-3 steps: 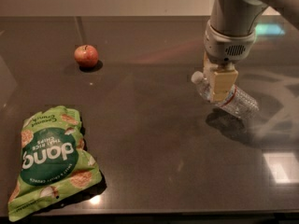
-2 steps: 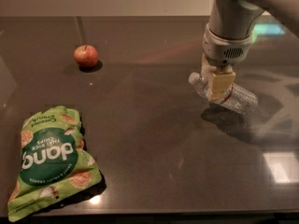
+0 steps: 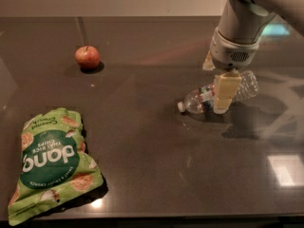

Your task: Knock water bottle over

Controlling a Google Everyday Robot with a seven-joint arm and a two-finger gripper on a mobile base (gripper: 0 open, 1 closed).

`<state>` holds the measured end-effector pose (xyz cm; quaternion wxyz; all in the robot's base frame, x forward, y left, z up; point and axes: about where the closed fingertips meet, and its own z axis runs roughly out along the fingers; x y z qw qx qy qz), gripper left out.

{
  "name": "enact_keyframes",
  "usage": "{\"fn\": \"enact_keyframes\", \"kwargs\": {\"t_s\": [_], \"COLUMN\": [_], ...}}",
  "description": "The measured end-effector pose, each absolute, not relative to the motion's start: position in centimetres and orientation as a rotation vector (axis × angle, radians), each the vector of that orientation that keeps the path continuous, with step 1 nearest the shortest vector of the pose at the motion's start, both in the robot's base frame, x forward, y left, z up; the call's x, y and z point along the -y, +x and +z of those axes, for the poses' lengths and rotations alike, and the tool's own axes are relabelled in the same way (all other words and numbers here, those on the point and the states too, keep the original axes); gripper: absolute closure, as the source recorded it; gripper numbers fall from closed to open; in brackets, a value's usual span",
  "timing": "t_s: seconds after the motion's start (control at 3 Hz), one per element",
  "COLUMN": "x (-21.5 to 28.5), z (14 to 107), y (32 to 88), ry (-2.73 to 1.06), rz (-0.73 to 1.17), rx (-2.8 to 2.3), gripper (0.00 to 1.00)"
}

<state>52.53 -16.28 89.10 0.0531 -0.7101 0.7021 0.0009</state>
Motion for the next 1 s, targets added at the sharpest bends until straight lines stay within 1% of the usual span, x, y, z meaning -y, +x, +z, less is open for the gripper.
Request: {"fn": "enact_keyframes", "kwargs": {"t_s": [0.67,1.0], "x": [17.7,17.7], "z": [86.9,86.9], "y": [53.0,53.0], "ry": [-2.062,-2.062], "rz": [0.125,0.125], "rx": [-2.192,-2.192], "gripper": [0.0,0.0]}}
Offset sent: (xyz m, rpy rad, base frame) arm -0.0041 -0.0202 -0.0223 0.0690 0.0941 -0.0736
